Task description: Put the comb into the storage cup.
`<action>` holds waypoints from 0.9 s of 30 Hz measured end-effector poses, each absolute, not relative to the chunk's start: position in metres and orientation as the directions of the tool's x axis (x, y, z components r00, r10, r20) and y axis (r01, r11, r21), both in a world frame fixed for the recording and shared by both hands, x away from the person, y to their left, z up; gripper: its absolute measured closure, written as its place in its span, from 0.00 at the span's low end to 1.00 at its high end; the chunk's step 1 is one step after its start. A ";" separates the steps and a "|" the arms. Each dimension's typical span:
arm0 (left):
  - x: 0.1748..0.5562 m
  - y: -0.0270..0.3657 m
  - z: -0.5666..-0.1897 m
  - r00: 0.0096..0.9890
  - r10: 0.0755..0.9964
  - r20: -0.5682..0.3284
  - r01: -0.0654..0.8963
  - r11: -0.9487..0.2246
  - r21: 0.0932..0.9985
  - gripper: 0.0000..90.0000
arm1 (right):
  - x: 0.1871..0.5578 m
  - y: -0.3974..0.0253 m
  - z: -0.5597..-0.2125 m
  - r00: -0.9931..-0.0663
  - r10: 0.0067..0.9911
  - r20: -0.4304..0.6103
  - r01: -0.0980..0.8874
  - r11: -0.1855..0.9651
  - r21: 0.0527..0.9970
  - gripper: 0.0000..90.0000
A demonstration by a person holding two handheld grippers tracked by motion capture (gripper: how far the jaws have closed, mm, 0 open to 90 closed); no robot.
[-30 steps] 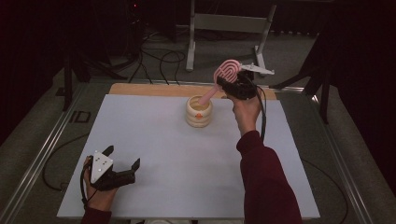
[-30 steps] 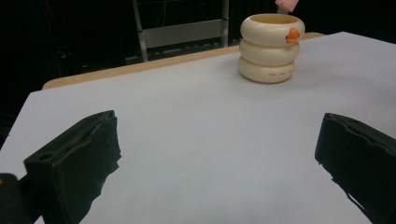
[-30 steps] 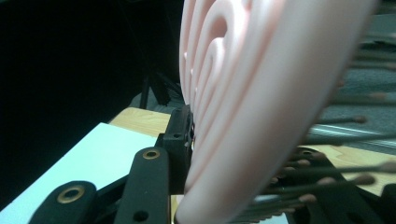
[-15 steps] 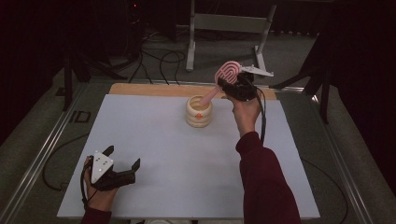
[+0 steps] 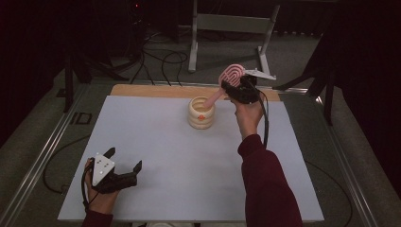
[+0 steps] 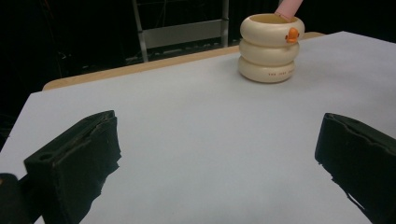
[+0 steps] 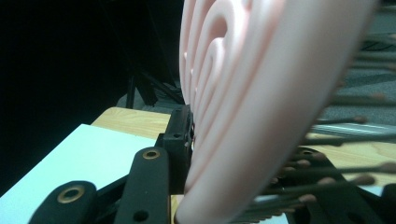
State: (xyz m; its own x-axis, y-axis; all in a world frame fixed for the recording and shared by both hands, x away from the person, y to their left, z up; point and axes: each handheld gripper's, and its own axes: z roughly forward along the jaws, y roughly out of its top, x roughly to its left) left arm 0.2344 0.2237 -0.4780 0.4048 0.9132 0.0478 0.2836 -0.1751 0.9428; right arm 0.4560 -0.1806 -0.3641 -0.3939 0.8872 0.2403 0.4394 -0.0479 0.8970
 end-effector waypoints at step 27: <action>0.235 0.223 -0.479 0.409 0.911 0.048 0.286 -0.178 0.942 0.01 | 0.459 -0.180 -0.375 -0.387 0.883 0.268 0.454 -0.071 0.888 0.71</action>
